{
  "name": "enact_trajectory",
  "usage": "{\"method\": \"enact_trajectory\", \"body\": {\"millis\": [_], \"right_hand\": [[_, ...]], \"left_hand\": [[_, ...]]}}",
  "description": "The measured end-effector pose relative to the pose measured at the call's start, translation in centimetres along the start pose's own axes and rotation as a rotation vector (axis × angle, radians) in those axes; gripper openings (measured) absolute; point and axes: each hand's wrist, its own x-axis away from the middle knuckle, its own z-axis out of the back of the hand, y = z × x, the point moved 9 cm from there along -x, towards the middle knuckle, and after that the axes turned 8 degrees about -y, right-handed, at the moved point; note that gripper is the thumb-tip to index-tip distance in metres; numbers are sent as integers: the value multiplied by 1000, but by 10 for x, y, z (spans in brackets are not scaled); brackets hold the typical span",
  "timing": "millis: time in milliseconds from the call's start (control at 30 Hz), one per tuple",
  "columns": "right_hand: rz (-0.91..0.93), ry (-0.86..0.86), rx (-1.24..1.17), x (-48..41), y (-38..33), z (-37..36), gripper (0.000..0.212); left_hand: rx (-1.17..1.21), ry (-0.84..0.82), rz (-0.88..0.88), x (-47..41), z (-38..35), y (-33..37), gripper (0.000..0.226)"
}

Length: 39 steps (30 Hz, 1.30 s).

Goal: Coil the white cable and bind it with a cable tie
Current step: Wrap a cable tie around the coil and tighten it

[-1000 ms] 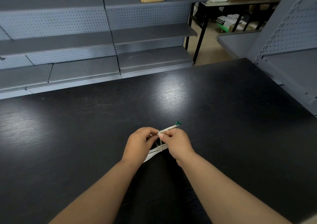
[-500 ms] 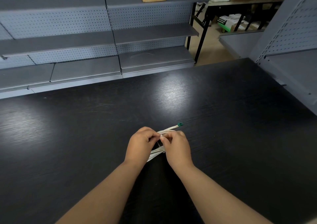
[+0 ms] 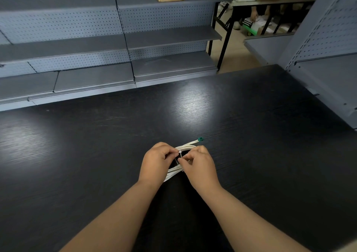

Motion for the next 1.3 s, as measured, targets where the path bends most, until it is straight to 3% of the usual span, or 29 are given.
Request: {"method": "enact_trajectory", "body": {"millis": [500, 867, 1300], "right_hand": [[-24, -19, -61, -1, 6, -2, 12], [6, 80, -51, 7, 6, -1, 13], [46, 16, 8, 8, 8, -1, 12]], "left_hand": [[-5, -8, -26, 1, -2, 1, 8], [-10, -23, -26, 1, -5, 1, 10], [-5, -17, 0, 1, -4, 0, 9]]}}
